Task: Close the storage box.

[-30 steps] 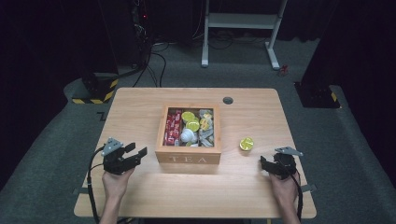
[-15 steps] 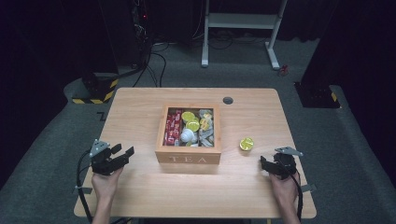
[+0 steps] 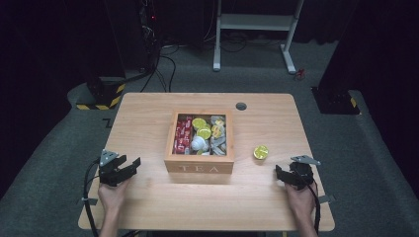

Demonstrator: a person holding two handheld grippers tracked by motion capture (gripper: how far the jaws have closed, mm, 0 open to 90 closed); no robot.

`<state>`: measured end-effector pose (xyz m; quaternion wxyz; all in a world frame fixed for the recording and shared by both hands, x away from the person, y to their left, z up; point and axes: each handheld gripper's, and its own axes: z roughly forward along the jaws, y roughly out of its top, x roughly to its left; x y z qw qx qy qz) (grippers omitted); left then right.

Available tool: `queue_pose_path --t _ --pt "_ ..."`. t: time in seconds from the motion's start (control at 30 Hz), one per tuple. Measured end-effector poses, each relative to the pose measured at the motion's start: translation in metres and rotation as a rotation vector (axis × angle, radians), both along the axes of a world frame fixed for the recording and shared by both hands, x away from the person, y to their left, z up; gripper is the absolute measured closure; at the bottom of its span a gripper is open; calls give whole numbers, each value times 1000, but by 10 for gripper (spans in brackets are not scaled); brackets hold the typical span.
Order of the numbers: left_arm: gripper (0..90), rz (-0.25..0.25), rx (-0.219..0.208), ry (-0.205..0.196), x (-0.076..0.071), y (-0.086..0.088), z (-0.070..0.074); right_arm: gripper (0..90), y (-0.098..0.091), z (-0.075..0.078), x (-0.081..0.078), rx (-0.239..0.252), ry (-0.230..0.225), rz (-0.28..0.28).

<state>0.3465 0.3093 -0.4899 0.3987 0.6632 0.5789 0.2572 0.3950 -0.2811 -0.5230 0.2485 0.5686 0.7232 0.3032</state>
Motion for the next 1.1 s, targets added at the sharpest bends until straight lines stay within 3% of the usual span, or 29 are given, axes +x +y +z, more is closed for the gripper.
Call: queue_pose_path --t 0.27,0.4,0.63,1.1 --pt "373 7 23 25 3 -3 -10 251 0 0 0 1 0 -1" --pt "372 15 60 36 7 -5 -14 252 0 0 0 1 0 -3" --pt "370 27 71 55 10 -5 -21 252 0 0 0 3 1 -4" --pt "365 33 121 63 13 -8 -28 253 0 0 0 3 0 -5"
